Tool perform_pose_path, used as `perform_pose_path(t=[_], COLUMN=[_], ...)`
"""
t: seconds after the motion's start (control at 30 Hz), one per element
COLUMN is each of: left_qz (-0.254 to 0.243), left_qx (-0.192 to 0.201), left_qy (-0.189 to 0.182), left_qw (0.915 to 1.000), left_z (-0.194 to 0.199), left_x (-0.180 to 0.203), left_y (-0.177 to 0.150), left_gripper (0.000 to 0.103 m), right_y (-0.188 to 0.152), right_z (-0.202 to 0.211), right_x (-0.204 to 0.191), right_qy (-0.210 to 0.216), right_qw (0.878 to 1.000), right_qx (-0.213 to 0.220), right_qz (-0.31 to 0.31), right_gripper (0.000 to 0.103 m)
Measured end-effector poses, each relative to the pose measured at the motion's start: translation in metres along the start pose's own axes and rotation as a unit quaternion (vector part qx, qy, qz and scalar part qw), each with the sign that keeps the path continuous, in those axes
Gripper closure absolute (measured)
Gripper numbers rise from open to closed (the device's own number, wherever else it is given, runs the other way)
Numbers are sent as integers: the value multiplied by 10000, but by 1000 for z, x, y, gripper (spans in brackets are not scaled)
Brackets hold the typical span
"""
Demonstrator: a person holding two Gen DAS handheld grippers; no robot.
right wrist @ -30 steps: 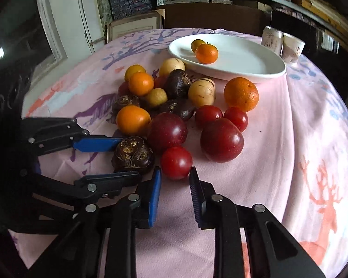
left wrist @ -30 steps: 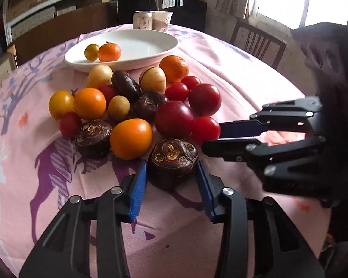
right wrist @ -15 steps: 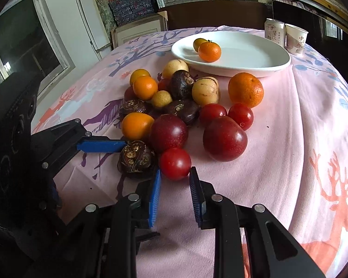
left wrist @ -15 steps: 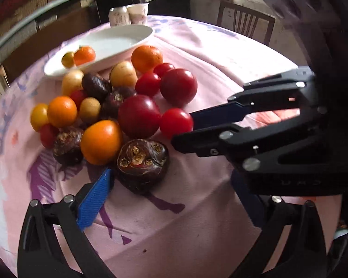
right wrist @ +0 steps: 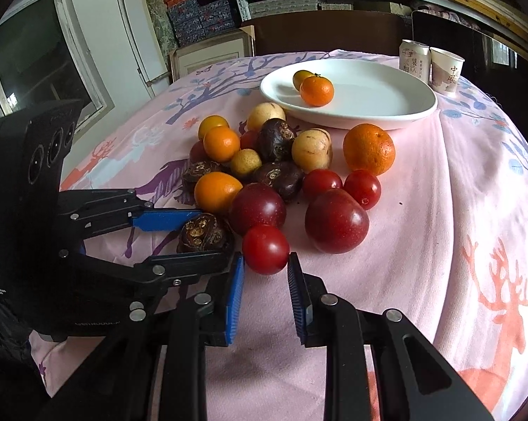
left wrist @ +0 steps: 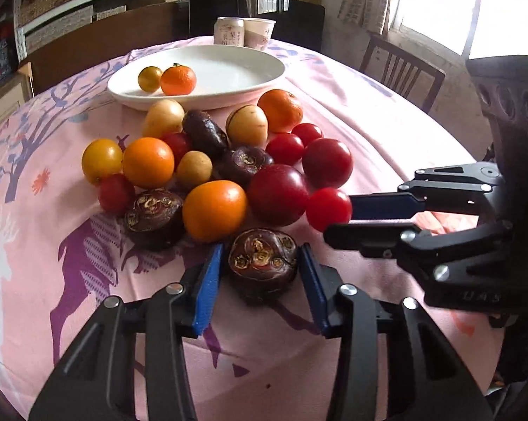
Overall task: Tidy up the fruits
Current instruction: 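Grasp the dark brown mangosteen with the left tool while the right tool grasps a red tomato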
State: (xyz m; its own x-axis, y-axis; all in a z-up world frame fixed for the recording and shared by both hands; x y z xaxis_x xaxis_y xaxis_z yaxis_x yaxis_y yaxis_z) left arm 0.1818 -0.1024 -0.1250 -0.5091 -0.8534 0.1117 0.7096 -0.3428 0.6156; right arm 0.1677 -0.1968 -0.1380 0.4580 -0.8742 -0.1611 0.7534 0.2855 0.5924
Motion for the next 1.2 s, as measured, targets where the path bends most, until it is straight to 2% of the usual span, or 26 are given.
perform_pose_path(t=[0.07,0.17,0.33,0.47,0.63,0.83,0.9,1.0,1.07,1.2], left_qz=[-156,-68,-48,205,-165,-259,-290,-345,-445,-687], left_qx=[-25,-31,-5,28,-12,-16,-10,98,261,464], left_qy=[79,-39,8,-288,-58,58,155,784,1044,999], left_qw=[9998,10000,10000,9994,9998,9996,9995,9963,9932,9915], left_z=[-3,-4,-5,-2,2,4,5,13,21,32], left_x=[2,0,0,-7,0,2,2,-1,-1,8], left_y=[1,4,4,5,-3,-7,-8,-13,-12,-11], left_gripper=[59,55,59,60,60,60,60,60,60,60], right_y=[1,1,1,4,3,-1,1,6,8,14], right_z=[0,-1,-5,-3,-14,-8,-1,18,27,33], right_x=[0,4,5,3,0,0,-1,1,5,11], right_qy=[-18,-35,-124,-195,-74,-387,-451,-463,-483,-367], right_qw=[10000,9999,9999,9998,9998,9989,9987,9966,9941,9905], right_qx=[0,0,-45,65,-153,-135,73,590,848,1138], right_qz=[5,-127,-88,-10,49,-214,-214,-355,-475,-675], right_gripper=[77,77,75,74,73,75,75,75,75,75])
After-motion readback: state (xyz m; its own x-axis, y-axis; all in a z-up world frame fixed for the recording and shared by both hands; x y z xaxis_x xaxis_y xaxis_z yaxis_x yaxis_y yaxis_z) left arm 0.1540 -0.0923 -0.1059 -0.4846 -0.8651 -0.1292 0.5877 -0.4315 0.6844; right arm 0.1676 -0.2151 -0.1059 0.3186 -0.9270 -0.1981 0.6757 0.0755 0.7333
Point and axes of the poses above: each gripper's, at about its wrist camera, not at the fingertips, and z roughly against the way its jaws point, x to its right, y to its top, the point moved 8 cm from there along -z, roughly the way its jaws point, and after that the axes turned 5 degrees about z, right-handed, at the moved point
